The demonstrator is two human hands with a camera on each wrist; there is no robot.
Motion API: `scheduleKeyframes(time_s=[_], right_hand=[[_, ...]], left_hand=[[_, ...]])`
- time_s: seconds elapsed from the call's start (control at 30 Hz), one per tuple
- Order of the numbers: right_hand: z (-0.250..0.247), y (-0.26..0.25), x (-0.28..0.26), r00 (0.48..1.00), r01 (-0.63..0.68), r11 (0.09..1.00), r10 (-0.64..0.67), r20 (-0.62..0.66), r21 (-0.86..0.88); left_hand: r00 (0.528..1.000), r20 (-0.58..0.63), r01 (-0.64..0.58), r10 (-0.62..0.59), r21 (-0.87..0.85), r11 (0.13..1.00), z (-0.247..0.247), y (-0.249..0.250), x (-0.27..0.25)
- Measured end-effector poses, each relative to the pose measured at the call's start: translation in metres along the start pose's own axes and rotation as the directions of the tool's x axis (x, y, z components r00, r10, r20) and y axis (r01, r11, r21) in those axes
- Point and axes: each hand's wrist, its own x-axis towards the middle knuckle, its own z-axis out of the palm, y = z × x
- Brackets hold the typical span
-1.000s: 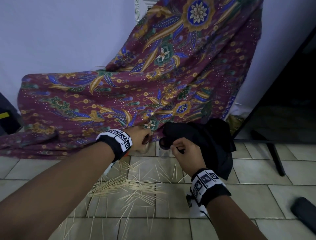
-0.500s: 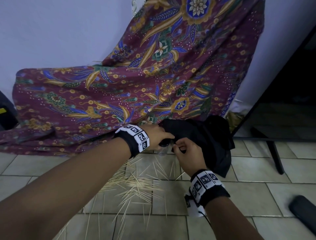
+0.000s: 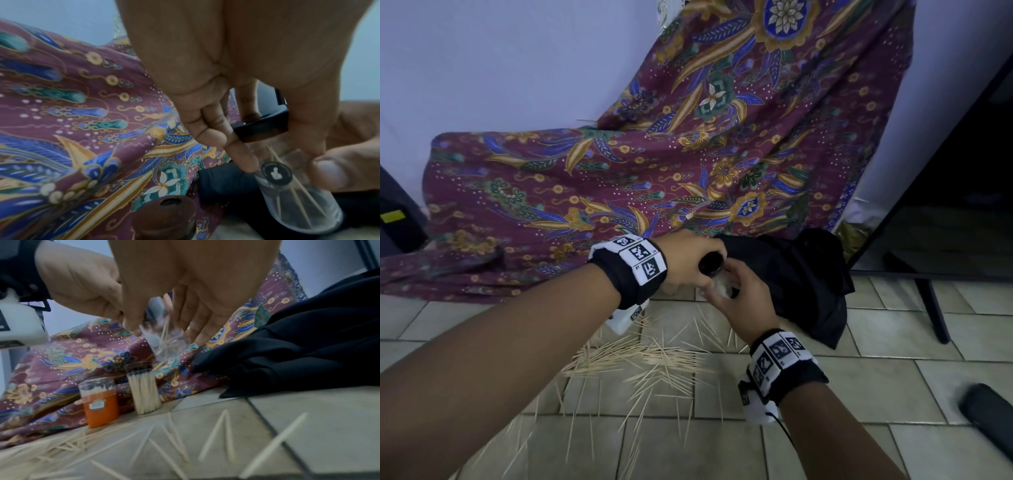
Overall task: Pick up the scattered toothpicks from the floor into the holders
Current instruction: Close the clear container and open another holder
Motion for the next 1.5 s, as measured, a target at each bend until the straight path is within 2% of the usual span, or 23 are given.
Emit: scheduleKeyframes(time_s=[0.1, 0.4, 0.53, 0.77, 0.97, 1.1, 1.23, 1.33, 1.43, 1.5], right_hand=[[0.014, -0.015, 0.000, 0.999, 0.035, 0.999, -0.035, -0.004, 0.008], [0.069, -0.063, -0.011, 0.978, 0.165, 0.986, -0.163, 0.130, -0.002], [0.094, -0.080, -0.019, 0.961, 0.195, 0.981, -0.191, 0.198, 0.002], [0.133, -0.103, -0.029, 0.940, 0.243, 0.970, -0.239, 0.243, 0.015], [0.160, -0.114, -0.036, 0.940, 0.193, 0.981, -0.193, 0.282, 0.029], [0.172, -0.118, -0.038, 0.934, 0.200, 0.979, -0.202, 0.295, 0.036], [0.178, -0.122, -0.038, 0.931, 0.213, 0.976, -0.214, 0.296, 0.035], [0.179, -0.118, -0.039, 0.950, 0.148, 0.988, -0.156, 0.270, 0.050], [0.179, -0.118, -0.038, 0.959, 0.107, 0.992, -0.119, 0.256, 0.060], [0.179, -0.120, -0.037, 0.967, 0.101, 0.992, -0.115, 0.227, 0.073]], left_hand=[[0.999, -0.041, 0.011, -0.014, -0.077, 0.997, -0.008, -0.009, -0.025], [0.992, -0.078, 0.080, -0.099, -0.215, 0.973, -0.021, -0.052, -0.105], [0.987, -0.070, 0.126, -0.145, -0.226, 0.966, -0.021, -0.073, -0.135], [0.973, -0.054, 0.208, -0.225, -0.218, 0.953, -0.015, -0.101, -0.178], [0.942, -0.026, 0.327, -0.335, -0.151, 0.933, -0.009, -0.116, -0.197], [0.922, 0.025, 0.380, -0.386, -0.244, 0.892, -0.008, -0.123, -0.205], [0.929, 0.065, 0.363, -0.365, -0.349, 0.864, -0.008, -0.130, -0.210], [0.934, 0.042, 0.332, -0.355, -0.469, 0.818, -0.013, -0.135, -0.215], [0.932, 0.011, 0.328, -0.362, -0.450, 0.831, -0.018, -0.141, -0.218], [0.928, -0.006, 0.322, -0.373, -0.491, 0.809, -0.016, -0.145, -0.217]])
